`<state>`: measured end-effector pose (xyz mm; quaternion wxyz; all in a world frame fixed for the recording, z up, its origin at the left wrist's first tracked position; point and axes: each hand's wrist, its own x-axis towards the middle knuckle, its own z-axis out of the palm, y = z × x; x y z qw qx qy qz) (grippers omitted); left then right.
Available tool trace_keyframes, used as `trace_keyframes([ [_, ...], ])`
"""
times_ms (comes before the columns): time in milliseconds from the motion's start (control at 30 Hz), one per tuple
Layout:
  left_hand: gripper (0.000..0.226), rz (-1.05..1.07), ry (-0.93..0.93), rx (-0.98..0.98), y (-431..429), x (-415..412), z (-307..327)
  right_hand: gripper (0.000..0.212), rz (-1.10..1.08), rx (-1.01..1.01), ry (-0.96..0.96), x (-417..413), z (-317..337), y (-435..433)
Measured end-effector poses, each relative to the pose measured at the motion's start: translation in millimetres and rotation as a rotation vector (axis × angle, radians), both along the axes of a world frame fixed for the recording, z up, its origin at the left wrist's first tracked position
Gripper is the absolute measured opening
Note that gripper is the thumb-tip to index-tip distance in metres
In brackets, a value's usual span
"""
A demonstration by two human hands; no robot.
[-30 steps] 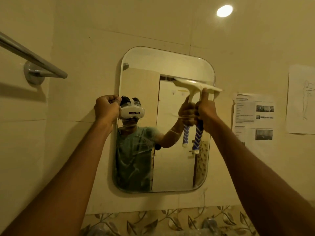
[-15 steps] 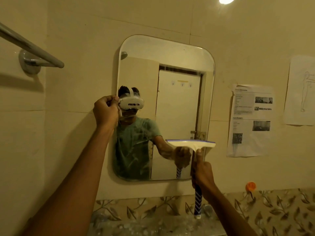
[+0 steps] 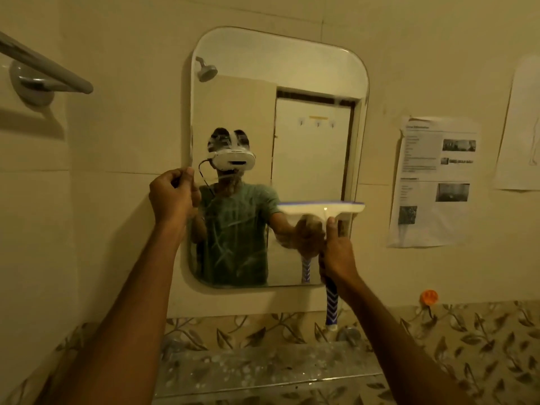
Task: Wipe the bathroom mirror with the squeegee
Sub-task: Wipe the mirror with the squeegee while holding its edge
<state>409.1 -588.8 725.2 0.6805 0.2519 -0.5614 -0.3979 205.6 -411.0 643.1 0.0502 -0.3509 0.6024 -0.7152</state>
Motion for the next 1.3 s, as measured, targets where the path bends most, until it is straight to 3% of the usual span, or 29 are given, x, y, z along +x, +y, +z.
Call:
trace_keyframes([
  [267,0.023,-0.013,0.018,0.046,0.3,-0.5,-29.6,0.067,-0.052,0.205,-0.049,-6.5,-80.7,14.4],
  [567,0.014,0.001,0.040,-0.004,6.9,1.0,-46.5,0.066,-0.025,0.177,-0.036,-6.9,-65.1,17.7],
  [800,0.015,0.032,0.028,-0.011,4.4,3.0,-58.6,0.041,0.085,0.014,0.142,-12.5,-9.4,6.1],
  [1000,0.021,0.043,0.040,0.016,3.1,-1.8,-71.0,0.062,0.036,0.182,0.191,-28.0,-48.9,9.1],
  [1133,0.021,0.046,0.050,0.029,0.1,-1.6,-75.4,0.054,0.006,0.284,0.237,-39.1,-74.8,19.1],
  [1300,0.027,0.062,0.063,0.025,1.0,-3.1,-76.1,0.078,-0.059,0.494,0.354,-66.4,-94.2,32.5],
])
